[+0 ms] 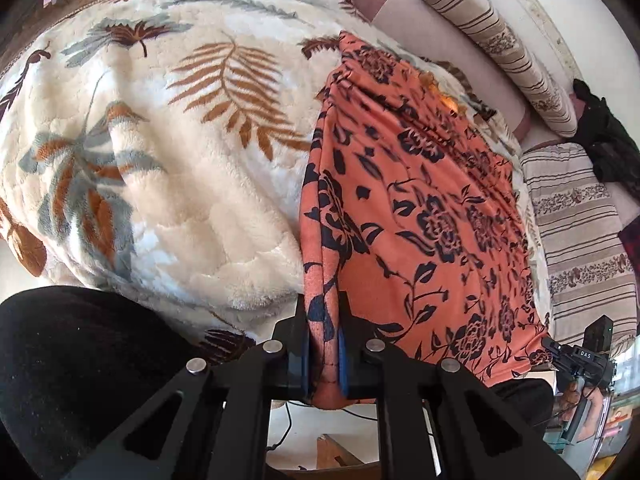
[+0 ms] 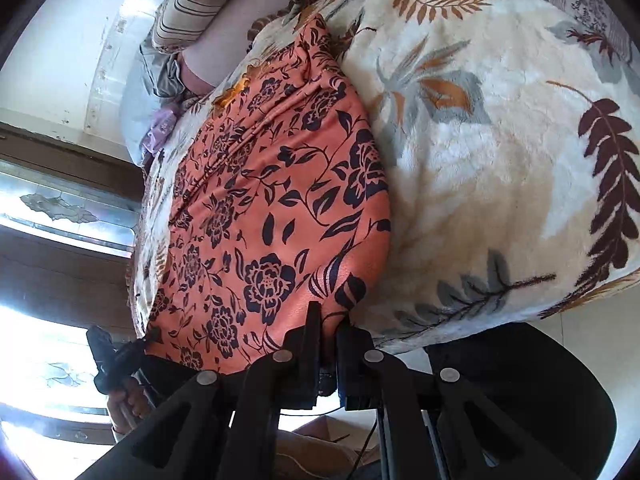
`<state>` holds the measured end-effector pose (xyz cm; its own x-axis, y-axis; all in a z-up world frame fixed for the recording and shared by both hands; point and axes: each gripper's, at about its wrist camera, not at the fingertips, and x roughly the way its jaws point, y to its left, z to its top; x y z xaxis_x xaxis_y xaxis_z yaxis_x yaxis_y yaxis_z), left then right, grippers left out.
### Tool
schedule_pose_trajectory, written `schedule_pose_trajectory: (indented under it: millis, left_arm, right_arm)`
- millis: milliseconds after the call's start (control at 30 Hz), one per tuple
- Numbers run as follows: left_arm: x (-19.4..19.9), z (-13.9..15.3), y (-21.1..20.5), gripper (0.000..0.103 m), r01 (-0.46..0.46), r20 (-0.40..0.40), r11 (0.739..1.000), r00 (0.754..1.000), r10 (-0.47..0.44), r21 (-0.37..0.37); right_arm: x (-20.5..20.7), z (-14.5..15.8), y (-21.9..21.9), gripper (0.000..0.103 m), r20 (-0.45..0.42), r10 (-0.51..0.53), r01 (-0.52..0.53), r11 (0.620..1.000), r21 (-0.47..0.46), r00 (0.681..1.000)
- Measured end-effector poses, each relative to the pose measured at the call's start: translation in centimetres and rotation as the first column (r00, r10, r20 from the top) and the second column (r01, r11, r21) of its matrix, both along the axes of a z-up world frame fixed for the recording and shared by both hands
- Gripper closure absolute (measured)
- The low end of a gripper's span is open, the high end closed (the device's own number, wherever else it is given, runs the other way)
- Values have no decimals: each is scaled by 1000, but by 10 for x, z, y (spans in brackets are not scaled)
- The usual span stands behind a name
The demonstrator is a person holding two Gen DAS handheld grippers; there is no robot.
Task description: Fold small clothes
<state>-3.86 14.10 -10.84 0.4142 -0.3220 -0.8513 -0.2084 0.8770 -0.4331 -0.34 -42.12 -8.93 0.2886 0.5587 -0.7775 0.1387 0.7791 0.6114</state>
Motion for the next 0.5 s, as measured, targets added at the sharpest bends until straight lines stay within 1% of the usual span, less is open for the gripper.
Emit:
schedule_pose_trajectory:
  millis: [33,67,100,233,367,400,467,500]
  left_arm:
    - [2,-7,1,92,-5,-30,1000,1000,5,0]
    - [-1,-8,3,92,-10,-41,1000,999,9,-2]
    - [0,-7,2,92,-10,-40,1000,999,10,-7]
    - [-3,5,4,92,-13,-25,1000,1000,13,-12]
    - [-7,20,5,92,-14,12,1000,1000,15,-5]
    - [-7,19,6,92,-17,4,1000,1000,17,-5]
    - [-5,10,11,92,-42,-62,999,997,42,12]
    - [-5,6,13,92,-60,-83,998,995,62,21]
  right_arm:
    - [4,-10,1,97,-28,-5,5,1000,1,1000]
    - [5,-18,0,97,-47,-12,12,1000,5,999]
    - [5,-24,-1,97,-53,-21,21,1000,10,998]
    - [9,-27,0,97,-41,-28,30,999,26,999]
    - [9,-29,-3,97,-43,-28,30,999,30,999]
    - [9,-31,-4,97,-46,-32,33,999,32,998]
    - [10,-33,-5,97,-49,-34,35,999,28,998]
    - [9,-33,-7,97,-49,-33,34,999,26,998]
